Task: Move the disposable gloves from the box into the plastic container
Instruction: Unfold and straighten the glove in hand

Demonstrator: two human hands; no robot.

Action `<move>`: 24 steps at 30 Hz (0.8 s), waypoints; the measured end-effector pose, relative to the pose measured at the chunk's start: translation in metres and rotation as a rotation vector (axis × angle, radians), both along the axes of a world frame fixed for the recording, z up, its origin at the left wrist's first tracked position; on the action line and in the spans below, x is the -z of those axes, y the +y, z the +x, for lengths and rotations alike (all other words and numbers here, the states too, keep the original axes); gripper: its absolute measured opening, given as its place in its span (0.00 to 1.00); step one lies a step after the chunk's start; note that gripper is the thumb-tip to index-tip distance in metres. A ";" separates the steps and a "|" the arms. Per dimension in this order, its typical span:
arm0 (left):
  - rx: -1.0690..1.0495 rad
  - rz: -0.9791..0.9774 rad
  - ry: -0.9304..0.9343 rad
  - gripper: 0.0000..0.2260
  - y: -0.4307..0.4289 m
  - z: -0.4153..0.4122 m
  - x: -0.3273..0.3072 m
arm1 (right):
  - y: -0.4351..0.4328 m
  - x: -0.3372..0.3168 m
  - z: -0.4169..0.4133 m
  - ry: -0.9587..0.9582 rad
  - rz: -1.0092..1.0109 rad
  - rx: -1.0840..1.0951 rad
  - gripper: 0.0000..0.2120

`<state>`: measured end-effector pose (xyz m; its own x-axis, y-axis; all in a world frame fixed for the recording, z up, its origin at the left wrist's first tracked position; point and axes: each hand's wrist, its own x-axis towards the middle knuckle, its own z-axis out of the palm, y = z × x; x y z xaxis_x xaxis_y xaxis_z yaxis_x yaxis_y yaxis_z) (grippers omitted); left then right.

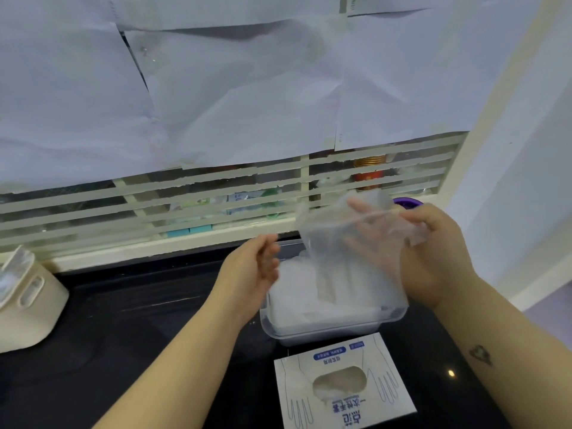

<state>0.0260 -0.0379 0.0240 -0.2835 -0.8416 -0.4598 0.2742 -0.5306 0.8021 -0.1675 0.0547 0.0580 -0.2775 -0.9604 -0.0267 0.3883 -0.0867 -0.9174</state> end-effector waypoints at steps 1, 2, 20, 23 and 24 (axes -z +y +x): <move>0.140 -0.014 0.006 0.16 0.002 -0.002 -0.001 | -0.001 -0.010 0.007 0.046 -0.046 -0.142 0.10; 0.269 -0.028 0.037 0.23 0.005 -0.004 -0.004 | -0.002 -0.021 0.018 0.240 -0.061 -0.235 0.12; 0.388 0.133 0.557 0.39 0.009 -0.005 0.019 | -0.008 0.018 0.013 0.810 0.167 0.011 0.12; 0.428 0.160 0.552 0.39 0.001 -0.007 0.024 | -0.012 0.018 -0.002 0.614 0.314 -0.159 0.10; 0.446 0.171 0.552 0.40 -0.002 -0.009 0.026 | -0.014 0.017 -0.006 0.548 0.357 -0.207 0.10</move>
